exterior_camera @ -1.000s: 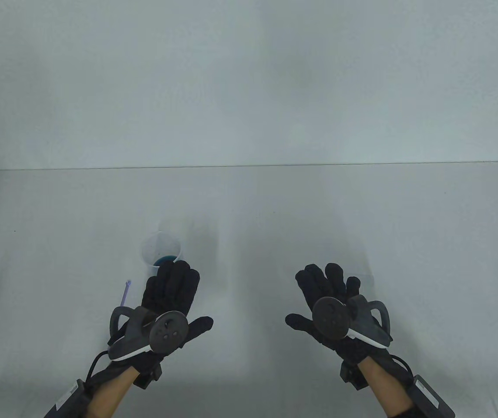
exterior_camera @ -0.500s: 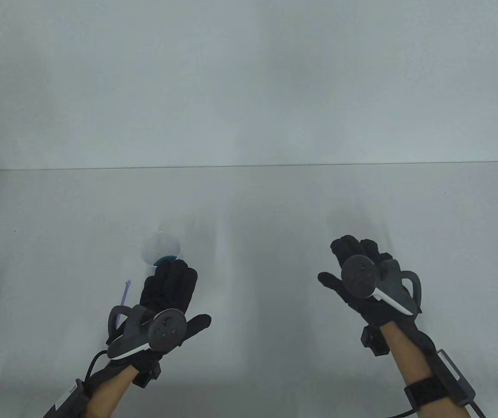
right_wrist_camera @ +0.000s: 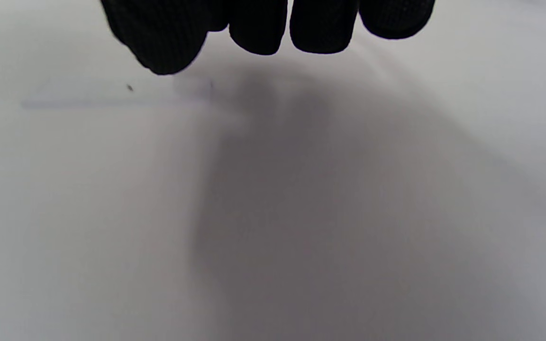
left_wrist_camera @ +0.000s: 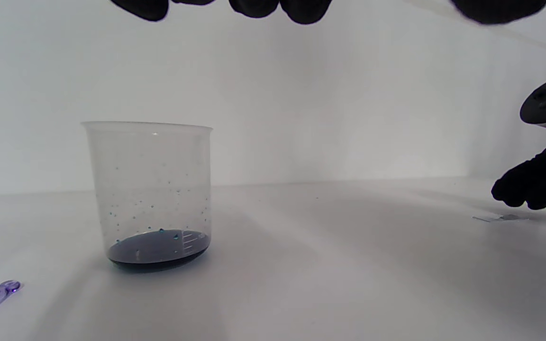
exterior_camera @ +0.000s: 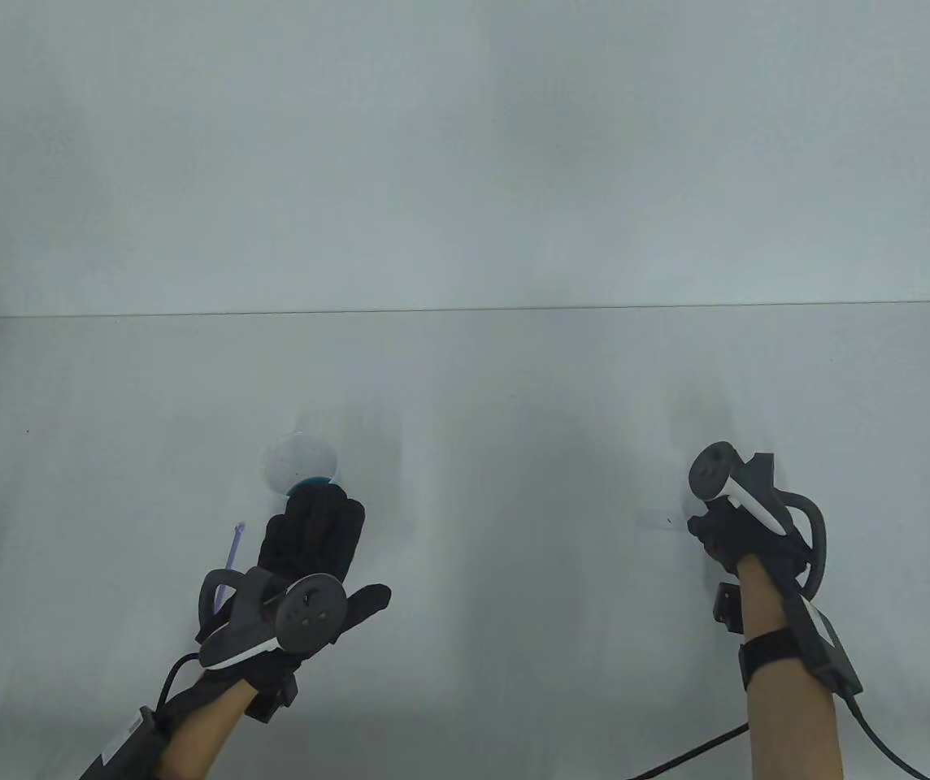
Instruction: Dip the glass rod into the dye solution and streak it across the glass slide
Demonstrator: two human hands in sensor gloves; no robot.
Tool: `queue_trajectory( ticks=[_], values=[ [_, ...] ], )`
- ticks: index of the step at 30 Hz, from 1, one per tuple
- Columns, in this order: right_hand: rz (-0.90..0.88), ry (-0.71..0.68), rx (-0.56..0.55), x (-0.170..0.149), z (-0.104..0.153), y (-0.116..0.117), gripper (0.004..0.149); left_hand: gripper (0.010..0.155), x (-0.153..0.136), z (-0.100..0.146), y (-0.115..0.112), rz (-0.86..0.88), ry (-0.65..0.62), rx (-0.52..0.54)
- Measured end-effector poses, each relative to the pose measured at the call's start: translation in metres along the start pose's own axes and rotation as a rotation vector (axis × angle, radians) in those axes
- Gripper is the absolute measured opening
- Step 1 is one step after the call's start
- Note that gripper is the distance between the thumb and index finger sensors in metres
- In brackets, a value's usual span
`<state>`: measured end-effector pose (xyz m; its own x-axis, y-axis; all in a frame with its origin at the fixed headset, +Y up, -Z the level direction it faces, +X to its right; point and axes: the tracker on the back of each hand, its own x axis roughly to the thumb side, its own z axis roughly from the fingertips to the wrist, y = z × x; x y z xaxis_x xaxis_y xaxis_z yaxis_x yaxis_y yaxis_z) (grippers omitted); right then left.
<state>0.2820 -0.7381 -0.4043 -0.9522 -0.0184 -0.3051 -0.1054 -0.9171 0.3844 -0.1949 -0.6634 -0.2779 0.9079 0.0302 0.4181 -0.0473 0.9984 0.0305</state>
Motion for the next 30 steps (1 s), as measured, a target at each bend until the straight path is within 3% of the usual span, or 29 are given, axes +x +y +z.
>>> queue_trajectory(
  ticks=[7,17,30],
  values=[
    [0.037,0.019,-0.081,0.006,-0.004,0.014,0.052,0.092,0.001,-0.001,-0.001,-0.007,0.004,-0.013],
    [0.106,-0.013,-0.084,0.023,0.001,0.013,0.051,0.092,0.0,-0.002,-0.002,-0.006,0.01,-0.017],
    [0.212,-0.338,-0.108,0.12,0.052,0.036,0.05,0.092,-0.001,-0.002,-0.001,-0.001,0.012,-0.016]
  ],
)
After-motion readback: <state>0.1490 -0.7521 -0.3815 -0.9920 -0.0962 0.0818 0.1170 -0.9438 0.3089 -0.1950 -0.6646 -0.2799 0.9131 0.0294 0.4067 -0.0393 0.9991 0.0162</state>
